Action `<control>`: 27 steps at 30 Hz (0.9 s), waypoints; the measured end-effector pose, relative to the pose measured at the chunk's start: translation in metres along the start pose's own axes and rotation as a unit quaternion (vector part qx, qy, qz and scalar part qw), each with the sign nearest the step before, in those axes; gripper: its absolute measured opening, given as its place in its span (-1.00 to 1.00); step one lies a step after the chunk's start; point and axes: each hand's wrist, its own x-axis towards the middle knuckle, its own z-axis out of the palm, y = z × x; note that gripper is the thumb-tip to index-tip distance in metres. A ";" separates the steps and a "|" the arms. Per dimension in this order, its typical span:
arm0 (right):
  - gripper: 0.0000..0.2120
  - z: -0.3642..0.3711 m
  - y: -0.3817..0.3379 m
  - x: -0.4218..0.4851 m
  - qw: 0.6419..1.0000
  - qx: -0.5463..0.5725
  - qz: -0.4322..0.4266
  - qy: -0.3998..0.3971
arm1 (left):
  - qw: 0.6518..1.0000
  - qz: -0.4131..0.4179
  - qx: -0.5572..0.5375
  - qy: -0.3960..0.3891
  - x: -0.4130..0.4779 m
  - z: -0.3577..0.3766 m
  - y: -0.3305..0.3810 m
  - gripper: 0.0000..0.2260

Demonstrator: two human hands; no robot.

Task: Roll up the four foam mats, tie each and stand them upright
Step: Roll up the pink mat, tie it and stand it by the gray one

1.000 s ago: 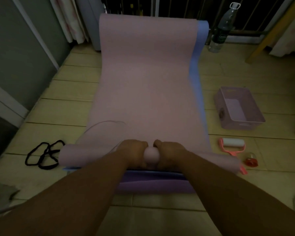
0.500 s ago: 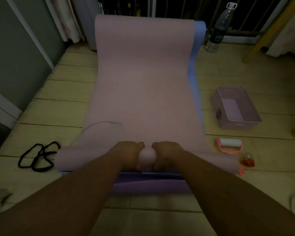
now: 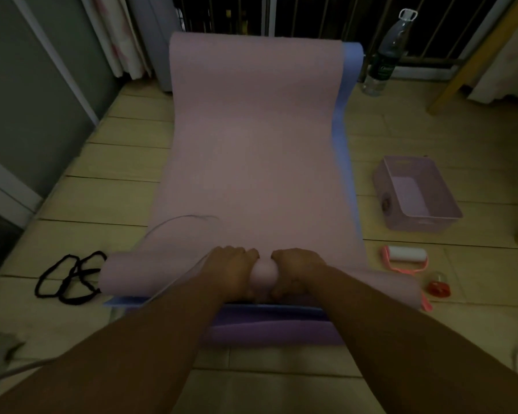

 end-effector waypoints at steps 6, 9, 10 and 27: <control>-0.16 0.007 0.001 -0.006 0.984 -0.118 -0.056 0.117 | 0.990 -0.032 -0.103 -0.089 0.010 -0.019 -0.008 -0.46; -0.24 -0.001 -0.003 -0.006 0.988 -0.129 -0.030 0.074 | 0.989 -0.029 -0.113 -0.092 0.011 -0.020 -0.008 -0.44; -0.31 -0.004 -0.004 -0.006 0.991 -0.119 -0.020 0.057 | 0.991 -0.024 -0.108 -0.081 0.009 -0.017 -0.008 -0.41; -0.39 -0.004 -0.010 -0.005 0.996 -0.072 -0.002 0.043 | 0.997 -0.006 -0.057 -0.056 0.002 -0.011 -0.014 -0.28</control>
